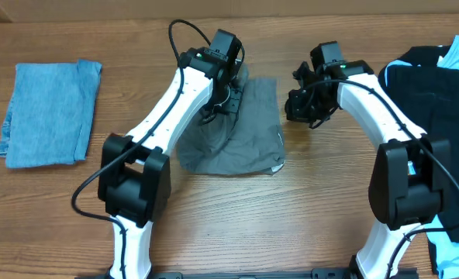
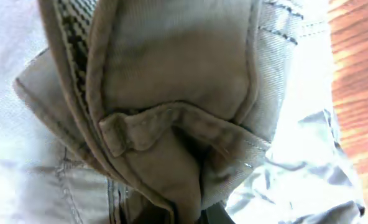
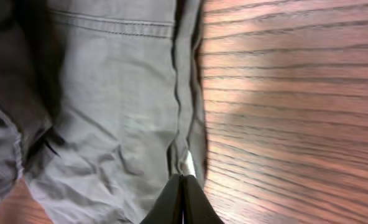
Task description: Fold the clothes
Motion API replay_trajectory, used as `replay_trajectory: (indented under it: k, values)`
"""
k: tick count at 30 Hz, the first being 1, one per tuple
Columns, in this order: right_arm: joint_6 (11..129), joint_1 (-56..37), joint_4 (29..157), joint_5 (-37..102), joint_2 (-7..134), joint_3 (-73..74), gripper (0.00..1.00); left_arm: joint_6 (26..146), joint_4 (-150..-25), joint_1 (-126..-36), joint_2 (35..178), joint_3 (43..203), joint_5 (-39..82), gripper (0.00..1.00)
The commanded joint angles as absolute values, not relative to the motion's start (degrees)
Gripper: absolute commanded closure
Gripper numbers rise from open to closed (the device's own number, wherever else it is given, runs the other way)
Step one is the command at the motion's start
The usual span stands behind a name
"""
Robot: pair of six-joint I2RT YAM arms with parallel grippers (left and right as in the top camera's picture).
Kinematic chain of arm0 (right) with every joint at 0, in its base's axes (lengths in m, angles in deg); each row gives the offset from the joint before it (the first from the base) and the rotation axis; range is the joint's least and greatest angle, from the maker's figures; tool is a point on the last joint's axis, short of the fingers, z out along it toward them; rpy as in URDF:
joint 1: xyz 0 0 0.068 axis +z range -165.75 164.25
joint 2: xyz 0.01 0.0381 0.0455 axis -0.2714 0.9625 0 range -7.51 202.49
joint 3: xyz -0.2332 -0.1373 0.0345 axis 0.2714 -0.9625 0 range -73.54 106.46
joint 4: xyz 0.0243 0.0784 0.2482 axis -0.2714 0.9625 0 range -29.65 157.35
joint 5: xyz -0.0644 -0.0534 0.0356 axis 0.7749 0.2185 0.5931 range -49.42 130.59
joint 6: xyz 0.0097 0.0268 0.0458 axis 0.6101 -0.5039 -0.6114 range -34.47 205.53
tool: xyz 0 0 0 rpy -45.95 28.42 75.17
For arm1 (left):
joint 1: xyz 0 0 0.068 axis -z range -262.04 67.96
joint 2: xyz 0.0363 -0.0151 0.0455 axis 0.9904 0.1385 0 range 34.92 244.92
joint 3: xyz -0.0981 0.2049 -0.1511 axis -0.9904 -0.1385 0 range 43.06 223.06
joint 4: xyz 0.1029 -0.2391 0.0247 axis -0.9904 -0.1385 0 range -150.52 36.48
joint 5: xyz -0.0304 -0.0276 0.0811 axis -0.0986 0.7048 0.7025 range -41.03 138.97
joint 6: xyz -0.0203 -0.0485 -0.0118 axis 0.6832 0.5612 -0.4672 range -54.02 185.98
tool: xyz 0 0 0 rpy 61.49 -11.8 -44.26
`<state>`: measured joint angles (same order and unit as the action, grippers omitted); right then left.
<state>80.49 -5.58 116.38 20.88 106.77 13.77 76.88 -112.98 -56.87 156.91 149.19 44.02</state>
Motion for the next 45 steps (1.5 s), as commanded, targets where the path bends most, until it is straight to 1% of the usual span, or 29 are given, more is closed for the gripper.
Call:
replay_trajectory:
  k: [1, 6, 7, 8, 9, 10, 11, 14, 17, 19, 22, 24, 27, 30, 34, 37, 39, 42, 45]
  values:
    - [81.5, -5.36, 115.52, 21.93, 105.75, 13.99, 0.96, 80.42, -110.23, -56.21, 158.4, 150.48, 40.65, 0.89]
    - [81.47, -5.38, 112.97, 22.98, 105.75, 11.56, 0.96, 81.29, -107.91, -55.45, 158.4, 150.48, 37.24, 0.84]
    - [81.45, -5.38, 113.01, 22.96, 105.75, 11.56, 0.96, 81.25, -107.32, -55.17, 158.4, 150.48, 36.52, 0.77]
    - [81.45, -5.38, 113.1, 22.94, 105.75, 11.56, 0.96, 81.25, -106.77, -54.95, 158.4, 150.48, 35.45, 0.44]
    - [81.45, -5.38, 113.25, 22.94, 105.75, 11.56, 0.96, 81.23, -106.49, -54.88, 158.4, 150.48, 34.07, 0.26]
    - [81.45, -5.38, 113.25, 22.94, 105.75, 11.56, 0.96, 81.16, -106.36, -54.9, 158.35, 150.5, 32.5, 0.2]
    - [81.47, -5.38, 113.21, 22.94, 105.75, 11.56, 0.96, 80.59, -106.16, -55.06, 158.2, 150.59, 30.22, 0.17]
    - [81.47, -5.38, 113.16, 22.96, 105.75, 11.56, 0.96, 76.7, -105.92, -55.82, 157.26, 152.29, 21.94, 0.16]
    - [81.47, -5.9, 113.25, 23.7, 105.2, 11.65, 0.96, 75.32, -106.86, -57.09, 155.56, 156.42, 17.61, 0.17]
    - [81.1, -6.95, 113.95, 23.68, 103.12, 11.83, 0.96, 76.88, -108.22, -58.66, 154.49, 158.43, 18.01, 0.16]
    - [81.1, -8.4, 115.18, 19.98, 96.61, 11.94, 0.96, 78.49, -110.34, -62.71, 153.81, 159.66, 20.56, 0.17]
    - [81.1, -8.29, 115.59, 16.33, 91.1, 11.94, 0.96, 78.41, -112.78, -67.01, 154.2, 159.42, 23.78, 0.19]
    - [81.32, -6.91, 115.35, 9.25, 88.48, 11.94, 0.96, 74.71, -116.32, -70.97, 155.6, 159.4, 24.13, 0.22]
    - [81.3, -4.07, 113.91, 4.29, 89.73, 11.91, 0.96, 71.76, -118.36, -72.67, 156.76, 159.37, 24.3, 0.25]
    - [81.21, 3.25, 105.34, 4.07, 93.59, 11.91, 0.96, 69.71, -119.23, -72.63, 158.33, 159.35, 27.27, 0.27]
    - [78.11, 6.51, 99.2, 5.14, 96.41, 11.91, 0.96, 69.07, -119.28, -72.08, 160.5, 159.35, 27.56, 0.26]
    - [78.02, 8.19, 96.25, 7.66, 98.36, 11.91, 0.96, 69.1, -119.12, -72.02, 162.35, 159.35, 27.49, 0.24]
    - [78.04, 9.29, 96.05, 10.98, 100.48, 11.91, 0.96, 69.1, -118.38, -72.04, 164.76, 159.35, 25.63, 0.23]
    - [78.09, 9.27, 100.18, 13.1, 103.15, 11.91, 0.96, 68.92, -117.33, -71.89, 167.51, 159.35, 23.76, 0.22]
